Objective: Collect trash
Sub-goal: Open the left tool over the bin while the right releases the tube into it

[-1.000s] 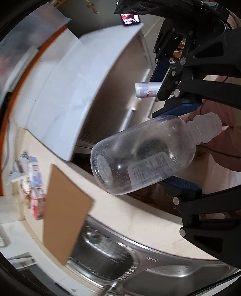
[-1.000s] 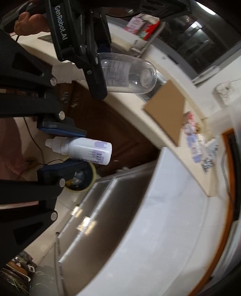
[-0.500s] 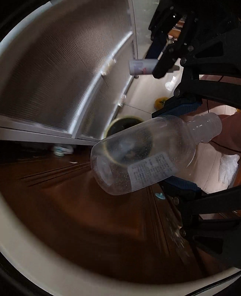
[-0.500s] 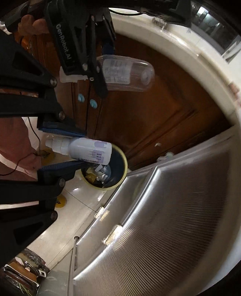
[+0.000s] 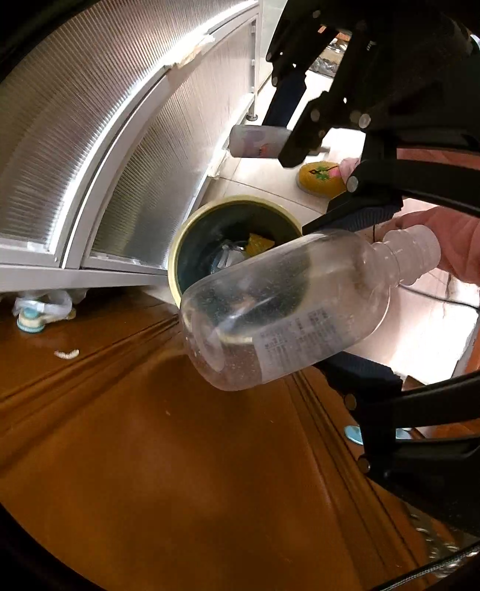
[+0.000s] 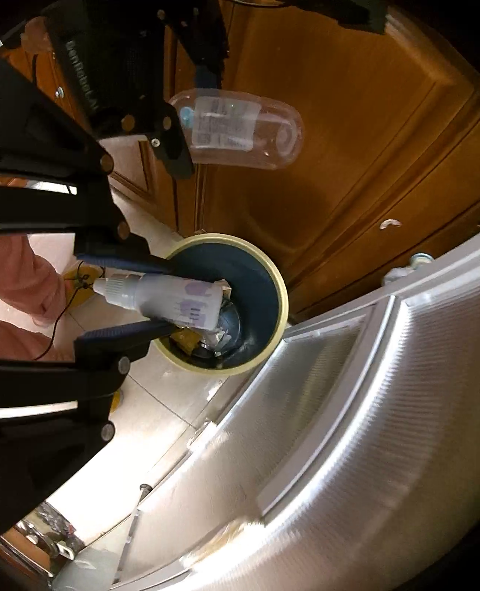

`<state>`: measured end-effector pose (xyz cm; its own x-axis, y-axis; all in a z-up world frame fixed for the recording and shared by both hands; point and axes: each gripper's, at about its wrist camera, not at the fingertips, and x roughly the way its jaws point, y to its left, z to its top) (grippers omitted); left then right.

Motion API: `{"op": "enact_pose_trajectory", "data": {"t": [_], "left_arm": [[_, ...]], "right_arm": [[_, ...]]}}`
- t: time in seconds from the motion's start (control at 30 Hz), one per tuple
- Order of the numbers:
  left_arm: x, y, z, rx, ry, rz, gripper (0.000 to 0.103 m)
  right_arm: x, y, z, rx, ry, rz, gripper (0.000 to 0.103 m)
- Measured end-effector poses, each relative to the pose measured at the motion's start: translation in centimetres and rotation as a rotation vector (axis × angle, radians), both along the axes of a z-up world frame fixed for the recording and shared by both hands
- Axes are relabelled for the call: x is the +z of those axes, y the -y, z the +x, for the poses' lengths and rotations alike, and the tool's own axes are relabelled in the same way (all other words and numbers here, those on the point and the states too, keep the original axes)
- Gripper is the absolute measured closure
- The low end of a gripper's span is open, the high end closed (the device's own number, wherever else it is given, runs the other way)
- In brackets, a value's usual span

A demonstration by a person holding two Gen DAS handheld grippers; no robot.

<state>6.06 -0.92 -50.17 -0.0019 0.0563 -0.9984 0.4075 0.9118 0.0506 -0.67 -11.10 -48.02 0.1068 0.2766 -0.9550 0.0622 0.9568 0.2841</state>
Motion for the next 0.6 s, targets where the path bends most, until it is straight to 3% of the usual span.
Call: {"op": "enact_pose_trajectory", "data": {"t": [0.13, 0.23, 0.33, 0.43, 0.6], "left_arm": [[-0.6, 0.2, 0.6, -0.023, 0.011, 0.013, 0.043], [-0.9, -0.2, 1.1, -0.035, -0.001, 0.008, 0.031], [-1.5, -0.4, 1.4, -0.067, -0.001, 0.016, 0.026], [-1.2, -0.6, 1.4, -0.084, 0.011, 0.016, 0.015], [-0.3, -0.7, 1.6, -0.104, 0.021, 0.000, 0.012]], "right_arm": [[-1.3, -0.1, 0.7, 0.017, -0.008, 0.008, 0.077], [-2.0, -0.1, 1.0, 0.035, -0.013, -0.013, 0.073], [-2.0, -0.1, 1.1, 0.051, -0.007, -0.017, 0.065], [-1.8, 0.2, 1.0, 0.052, 0.003, -0.003, 0.065], [-1.1, 0.4, 1.0, 0.041, 0.016, 0.009, 0.063]]}}
